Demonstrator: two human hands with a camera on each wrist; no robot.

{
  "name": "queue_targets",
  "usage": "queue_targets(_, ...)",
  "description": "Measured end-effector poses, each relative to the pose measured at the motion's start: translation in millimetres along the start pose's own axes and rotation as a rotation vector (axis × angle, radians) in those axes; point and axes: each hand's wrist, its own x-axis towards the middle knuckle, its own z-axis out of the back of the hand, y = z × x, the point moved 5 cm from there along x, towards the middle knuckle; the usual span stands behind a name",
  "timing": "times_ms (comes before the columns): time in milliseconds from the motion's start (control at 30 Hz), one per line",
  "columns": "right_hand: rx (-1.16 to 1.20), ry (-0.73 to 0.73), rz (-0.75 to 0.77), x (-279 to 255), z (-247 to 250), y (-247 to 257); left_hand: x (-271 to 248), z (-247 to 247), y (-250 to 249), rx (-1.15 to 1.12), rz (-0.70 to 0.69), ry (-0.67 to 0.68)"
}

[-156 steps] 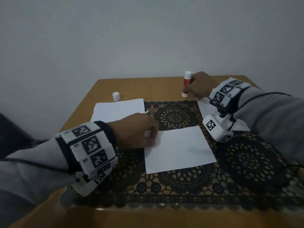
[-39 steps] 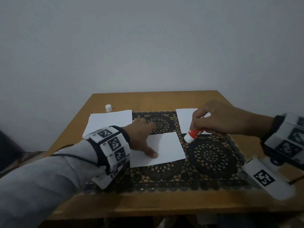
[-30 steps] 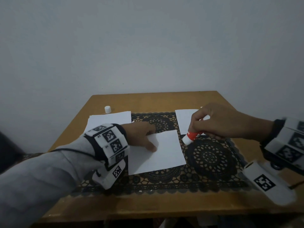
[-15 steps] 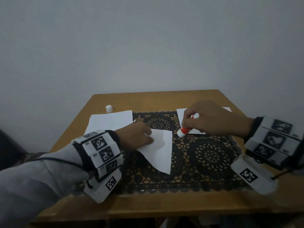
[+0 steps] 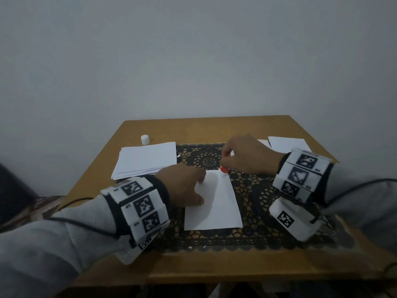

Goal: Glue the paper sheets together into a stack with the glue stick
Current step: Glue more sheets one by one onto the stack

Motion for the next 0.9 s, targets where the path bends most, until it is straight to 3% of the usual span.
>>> queue_targets(467,-0.023,0.041,-0.035,-24,-6,9,7,2,-5,0.003,-0.111,0.037)
queue_targets(900,-0.006,0.169,-0.022,-68,-9,22,22,1,-10,0.025,-0.109,-0.049)
